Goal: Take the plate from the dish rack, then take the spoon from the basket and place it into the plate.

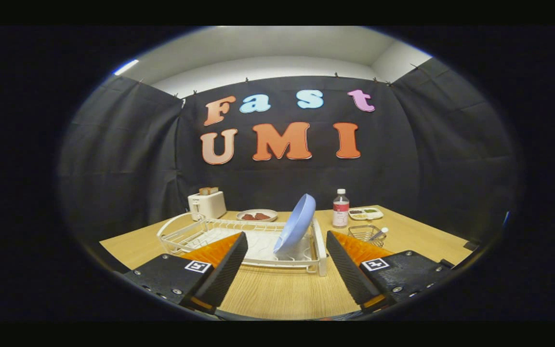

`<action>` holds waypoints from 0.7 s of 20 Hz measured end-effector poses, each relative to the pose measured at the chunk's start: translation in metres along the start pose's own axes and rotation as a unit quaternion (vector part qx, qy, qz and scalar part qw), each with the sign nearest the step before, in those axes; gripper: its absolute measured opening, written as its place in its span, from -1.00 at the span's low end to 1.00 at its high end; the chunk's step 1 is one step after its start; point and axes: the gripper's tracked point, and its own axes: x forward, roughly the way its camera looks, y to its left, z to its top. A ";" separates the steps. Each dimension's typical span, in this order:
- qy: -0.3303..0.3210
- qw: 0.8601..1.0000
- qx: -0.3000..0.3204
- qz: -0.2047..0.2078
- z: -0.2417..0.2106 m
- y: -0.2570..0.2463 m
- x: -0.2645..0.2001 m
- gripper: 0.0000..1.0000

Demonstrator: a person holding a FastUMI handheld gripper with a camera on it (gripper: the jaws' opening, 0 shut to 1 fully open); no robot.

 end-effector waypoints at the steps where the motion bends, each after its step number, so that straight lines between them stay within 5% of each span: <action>1: 0.005 1.000 -0.004 -0.001 -0.001 -0.001 0.007 0.95; 14: 0.076 0.995 0.050 -0.049 0.013 -0.045 0.129 0.94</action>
